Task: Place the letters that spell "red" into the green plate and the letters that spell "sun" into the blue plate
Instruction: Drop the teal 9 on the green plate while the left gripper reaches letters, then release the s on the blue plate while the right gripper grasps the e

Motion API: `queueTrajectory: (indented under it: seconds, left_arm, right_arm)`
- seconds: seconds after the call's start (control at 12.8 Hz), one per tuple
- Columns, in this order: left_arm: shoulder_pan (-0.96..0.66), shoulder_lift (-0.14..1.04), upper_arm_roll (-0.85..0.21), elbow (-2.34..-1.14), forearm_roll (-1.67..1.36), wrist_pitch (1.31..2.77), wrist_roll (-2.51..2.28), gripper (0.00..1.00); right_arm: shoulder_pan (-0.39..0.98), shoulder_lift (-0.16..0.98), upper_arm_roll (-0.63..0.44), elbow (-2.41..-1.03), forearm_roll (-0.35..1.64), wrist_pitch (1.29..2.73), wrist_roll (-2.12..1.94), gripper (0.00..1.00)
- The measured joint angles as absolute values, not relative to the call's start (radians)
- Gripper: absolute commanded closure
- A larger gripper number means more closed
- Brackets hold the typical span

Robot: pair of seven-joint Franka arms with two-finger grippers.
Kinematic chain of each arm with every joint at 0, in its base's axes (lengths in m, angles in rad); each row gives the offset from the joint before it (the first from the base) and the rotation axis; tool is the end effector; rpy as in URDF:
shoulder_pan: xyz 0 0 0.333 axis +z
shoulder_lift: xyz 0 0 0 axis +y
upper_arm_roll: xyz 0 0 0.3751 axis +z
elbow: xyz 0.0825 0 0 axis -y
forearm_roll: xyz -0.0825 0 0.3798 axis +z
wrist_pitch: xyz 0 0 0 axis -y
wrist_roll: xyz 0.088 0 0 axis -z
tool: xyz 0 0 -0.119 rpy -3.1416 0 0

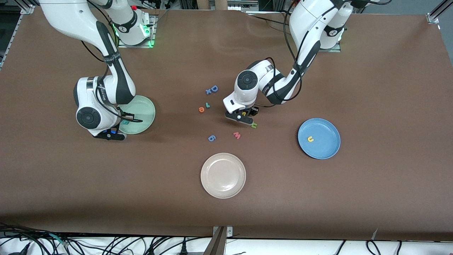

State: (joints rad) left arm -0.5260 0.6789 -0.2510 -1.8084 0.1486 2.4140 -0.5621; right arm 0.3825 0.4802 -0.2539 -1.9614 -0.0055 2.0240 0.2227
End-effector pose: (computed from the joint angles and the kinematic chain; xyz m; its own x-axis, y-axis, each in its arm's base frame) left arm 0.4964 -0.4615 0.2086 0.9586 -0.2756 -0.0718 -0.2741 -0.9612 0.0298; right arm 0.5818 0.0820 0.2541 0.9273 -0.1186 -0.3550 -0.0473 -0.9780 0.2030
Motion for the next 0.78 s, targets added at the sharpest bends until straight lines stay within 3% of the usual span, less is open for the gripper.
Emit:
queueTrajectory:
  seconds: [0.16, 0.47, 0.55, 0.62, 0.78]
  left_arm:
    - [-0.526, 0.678, -0.25, -1.807, 0.149, 2.413, -0.563, 0.71]
    - [-0.525, 0.677, -0.248, -1.803, 0.15, 2.408, -0.568, 0.85]
    - [-0.525, 0.677, -0.248, -1.803, 0.15, 2.406, -0.57, 0.88]
    - [-0.525, 0.677, -0.248, -1.8, 0.15, 2.399, -0.57, 0.92]
    - [-0.524, 0.676, -0.248, -1.785, 0.15, 2.36, -0.571, 0.93]
  right_arm:
    - [0.384, 0.487, -0.252, -1.961, -0.005, 2.028, 0.222, 0.39]
    - [0.388, 0.473, -0.247, -1.951, 0.007, 2.016, 0.224, 0.36]
    - [0.391, 0.464, -0.244, -1.946, 0.034, 2.008, 0.226, 0.27]
    - [0.394, 0.451, -0.237, -1.943, 0.068, 1.999, 0.23, 0.08]
    - [0.396, 0.423, -0.193, -1.931, 0.115, 1.991, 0.293, 0.03]
